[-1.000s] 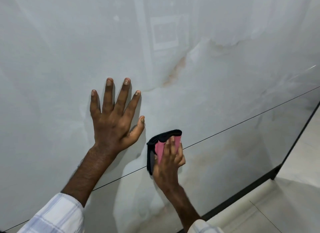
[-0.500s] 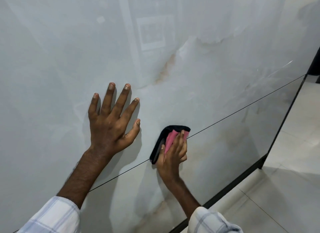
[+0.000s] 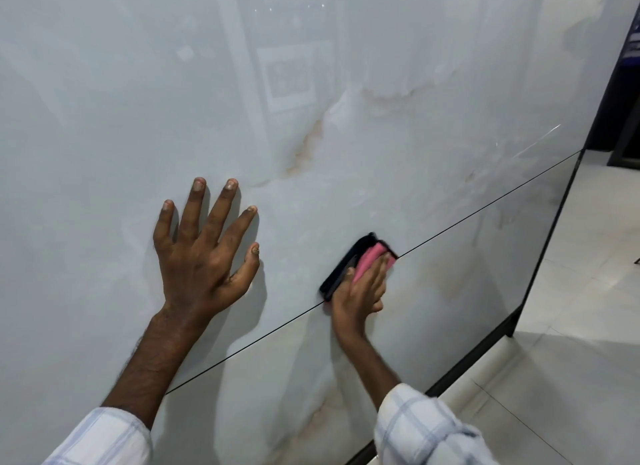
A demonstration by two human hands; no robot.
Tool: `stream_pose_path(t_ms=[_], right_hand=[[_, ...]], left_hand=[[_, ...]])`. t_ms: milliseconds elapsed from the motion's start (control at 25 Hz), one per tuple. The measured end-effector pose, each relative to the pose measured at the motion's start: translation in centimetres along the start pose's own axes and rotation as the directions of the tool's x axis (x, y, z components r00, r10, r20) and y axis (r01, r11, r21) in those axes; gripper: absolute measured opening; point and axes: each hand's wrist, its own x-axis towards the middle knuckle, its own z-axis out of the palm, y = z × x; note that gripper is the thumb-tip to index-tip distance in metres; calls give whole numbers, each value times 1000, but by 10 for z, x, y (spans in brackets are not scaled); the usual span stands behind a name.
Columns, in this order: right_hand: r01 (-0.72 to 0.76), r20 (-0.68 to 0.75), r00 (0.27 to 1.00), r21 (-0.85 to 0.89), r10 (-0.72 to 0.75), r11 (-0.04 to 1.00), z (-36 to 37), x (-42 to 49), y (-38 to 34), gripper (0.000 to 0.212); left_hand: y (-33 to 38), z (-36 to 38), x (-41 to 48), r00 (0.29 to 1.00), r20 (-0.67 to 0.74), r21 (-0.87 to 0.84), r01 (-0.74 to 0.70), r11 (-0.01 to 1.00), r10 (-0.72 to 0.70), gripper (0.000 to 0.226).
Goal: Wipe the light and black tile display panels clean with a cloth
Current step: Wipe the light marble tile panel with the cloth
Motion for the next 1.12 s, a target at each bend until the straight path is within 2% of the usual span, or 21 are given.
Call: stream_pose_path(t_ms=[80, 160, 200, 240, 280, 320, 360, 400, 480, 560, 640, 720, 760, 800, 880, 920, 960, 1000, 1040, 1080, 1120], right_hand=[[231, 80, 971, -77, -224, 970, 3, -35, 8, 72], [335, 114, 938, -70, -326, 939, -7, -8, 17, 73], [285, 85, 956, -29, -282, 958, -13, 16, 23, 75], [139, 44, 989, 27, -140, 990, -20, 42, 28, 76], [-83, 13, 997, 101, 82, 991, -26, 69, 30, 75], [-290, -1, 956, 147, 293, 946, -30, 90, 31, 74], [-406, -1, 911, 163, 412, 899, -33, 100, 27, 75], [-427, -1, 902, 150, 432, 892, -32, 99, 18, 76], [-242, 3, 970, 123, 244, 962, -23, 73, -9, 79], [129, 60, 990, 45, -131, 991, -13, 35, -18, 82], [479, 161, 868, -30, -469, 877, -17, 24, -6, 83], [637, 162, 760, 7, -629, 771, -26, 70, 7, 84], [625, 109, 775, 9, -622, 781, -32, 98, 8, 84], [530, 14, 848, 25, -531, 848, -36, 126, 3, 82], [207, -139, 972, 134, -188, 969, -35, 163, -19, 78], [111, -177, 981, 149, -84, 983, -32, 160, -34, 79], [138, -177, 977, 105, -118, 985, -31, 147, -42, 81], [279, -114, 955, 26, -274, 960, -30, 130, -42, 83], [522, 6, 853, -44, -522, 852, -31, 111, -34, 85], [758, 137, 651, -62, -747, 649, -34, 99, -24, 86], [909, 240, 413, -46, -879, 414, -39, 103, -15, 85]], left_hand=[[2, 0, 4, 997, -25, -29, 66, 997, -67, 43], [11, -2, 7, 991, -17, -95, 132, 987, -134, 45], [17, -3, 10, 991, -3, -129, 131, 983, -132, 46], [21, -4, 16, 994, 9, -151, 108, 983, -108, 47], [23, -3, 25, 997, 11, -154, 81, 985, -80, 48], [23, -2, 37, 998, 5, -143, 67, 987, -67, 48], [23, 0, 49, 997, 0, -124, 79, 989, -80, 50], [24, 3, 59, 993, 2, -90, 120, 989, -120, 52], [32, 13, 73, 981, -3, 21, 193, 981, -193, 58], [41, 23, 74, 983, -8, 138, 183, 973, -183, 65], [44, 31, 72, 987, -8, 189, 162, 968, -163, 70], [45, 34, 68, 984, -13, 211, 179, 961, -180, 70], [46, 35, 68, 984, -14, 222, 178, 959, -180, 70], [46, 35, 68, 985, -12, 233, 171, 957, -174, 71], [46, 35, 69, 984, 1, 245, 172, 954, -178, 72], [47, 35, 69, 983, 5, 246, 178, 953, -185, 72], [48, 36, 69, 982, 9, 250, 180, 951, -188, 72], [48, 36, 68, 982, 13, 258, 176, 950, -186, 72], [48, 36, 68, 983, 17, 269, 172, 948, -184, 72], [47, 36, 68, 982, 21, 273, 173, 946, -185, 72], [46, 36, 69, 981, 27, 269, 176, 947, -190, 72]])
